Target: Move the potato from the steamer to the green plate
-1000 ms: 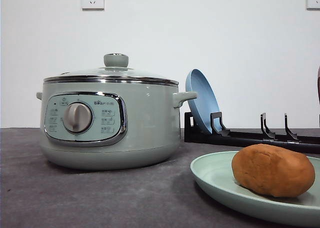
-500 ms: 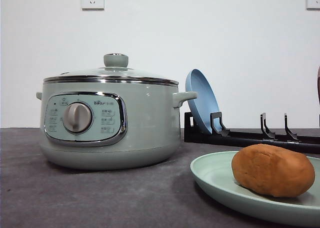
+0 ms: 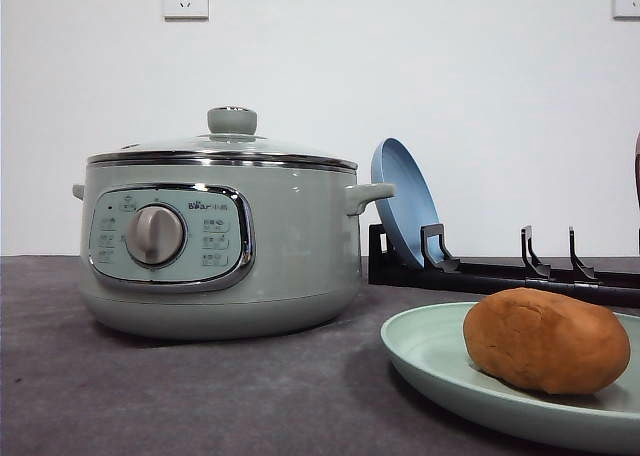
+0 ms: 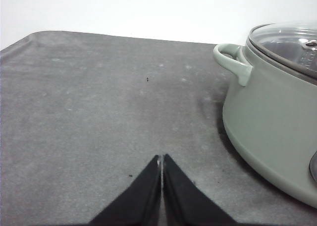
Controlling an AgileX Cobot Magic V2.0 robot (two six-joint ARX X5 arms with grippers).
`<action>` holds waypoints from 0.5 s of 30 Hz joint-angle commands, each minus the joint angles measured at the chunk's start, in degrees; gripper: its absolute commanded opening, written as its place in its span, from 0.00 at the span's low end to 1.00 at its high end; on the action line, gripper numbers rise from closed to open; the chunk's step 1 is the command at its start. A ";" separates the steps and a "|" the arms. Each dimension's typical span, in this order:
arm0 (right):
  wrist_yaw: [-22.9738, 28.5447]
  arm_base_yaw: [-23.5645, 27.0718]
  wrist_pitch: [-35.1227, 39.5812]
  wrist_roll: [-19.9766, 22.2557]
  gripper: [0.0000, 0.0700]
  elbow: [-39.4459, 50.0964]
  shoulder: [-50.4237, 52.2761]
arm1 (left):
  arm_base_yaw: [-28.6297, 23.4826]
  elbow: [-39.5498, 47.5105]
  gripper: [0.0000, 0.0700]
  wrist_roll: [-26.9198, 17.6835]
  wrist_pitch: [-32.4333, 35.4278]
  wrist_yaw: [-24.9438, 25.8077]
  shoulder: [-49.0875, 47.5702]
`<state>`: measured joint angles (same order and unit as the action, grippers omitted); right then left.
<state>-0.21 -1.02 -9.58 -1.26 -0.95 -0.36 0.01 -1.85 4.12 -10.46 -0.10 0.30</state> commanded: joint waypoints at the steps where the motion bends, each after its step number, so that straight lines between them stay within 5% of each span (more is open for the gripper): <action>1: 0.20 0.07 0.57 0.48 0.02 0.31 0.15 | 0.00 1.16 0.00 -0.26 -0.39 -0.15 -0.11; 15: 0.20 0.07 0.57 0.48 0.02 0.31 0.15 | 0.00 1.16 0.00 -0.26 -0.39 -0.15 -0.11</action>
<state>-0.21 -1.02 -9.58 -1.26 -0.95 -0.36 0.01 -1.85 4.12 -10.46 -0.10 0.30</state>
